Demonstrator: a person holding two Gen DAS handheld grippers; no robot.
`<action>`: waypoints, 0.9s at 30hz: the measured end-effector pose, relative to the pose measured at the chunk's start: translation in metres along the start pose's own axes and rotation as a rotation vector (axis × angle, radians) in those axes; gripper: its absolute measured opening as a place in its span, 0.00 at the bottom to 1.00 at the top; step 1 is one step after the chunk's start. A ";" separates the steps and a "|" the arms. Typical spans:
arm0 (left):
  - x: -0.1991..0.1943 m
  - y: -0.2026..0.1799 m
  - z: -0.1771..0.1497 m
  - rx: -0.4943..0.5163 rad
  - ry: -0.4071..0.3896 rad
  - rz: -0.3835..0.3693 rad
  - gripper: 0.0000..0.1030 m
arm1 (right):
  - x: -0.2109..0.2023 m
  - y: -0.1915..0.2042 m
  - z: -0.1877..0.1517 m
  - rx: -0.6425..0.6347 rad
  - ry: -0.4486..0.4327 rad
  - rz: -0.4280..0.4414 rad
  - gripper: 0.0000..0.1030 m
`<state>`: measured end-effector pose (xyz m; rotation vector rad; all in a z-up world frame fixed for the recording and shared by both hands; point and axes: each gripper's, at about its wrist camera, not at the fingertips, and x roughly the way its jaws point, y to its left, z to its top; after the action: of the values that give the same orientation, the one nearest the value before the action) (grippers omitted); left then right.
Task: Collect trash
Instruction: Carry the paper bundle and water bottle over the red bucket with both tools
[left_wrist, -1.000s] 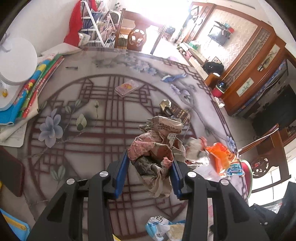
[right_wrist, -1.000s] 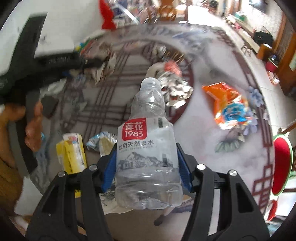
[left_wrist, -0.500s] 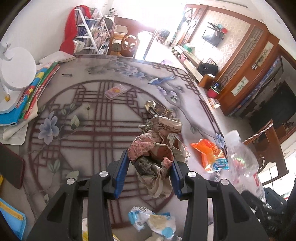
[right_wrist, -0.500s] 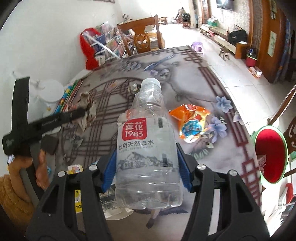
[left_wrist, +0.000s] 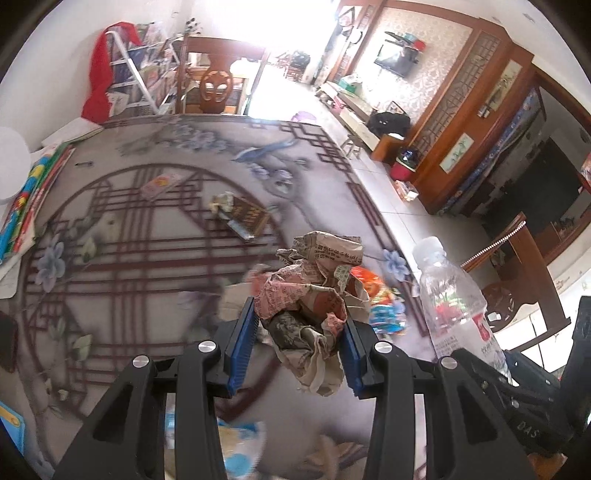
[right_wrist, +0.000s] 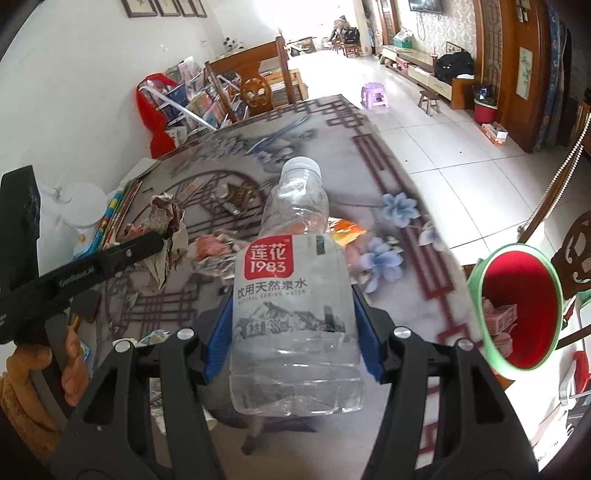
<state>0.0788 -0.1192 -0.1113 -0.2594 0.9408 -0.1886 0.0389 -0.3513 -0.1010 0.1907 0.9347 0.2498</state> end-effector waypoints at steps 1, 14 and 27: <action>0.003 -0.009 0.000 0.007 0.003 0.000 0.38 | -0.002 -0.007 0.001 0.003 -0.002 -0.002 0.55; 0.031 -0.092 -0.002 0.081 0.039 -0.009 0.38 | -0.017 -0.094 0.008 0.083 -0.014 -0.025 0.55; 0.059 -0.166 -0.004 0.174 0.083 -0.036 0.38 | -0.029 -0.159 0.004 0.169 -0.029 -0.052 0.55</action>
<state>0.1020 -0.2942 -0.1087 -0.1082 0.9964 -0.3146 0.0464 -0.5116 -0.1189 0.3242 0.9311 0.1200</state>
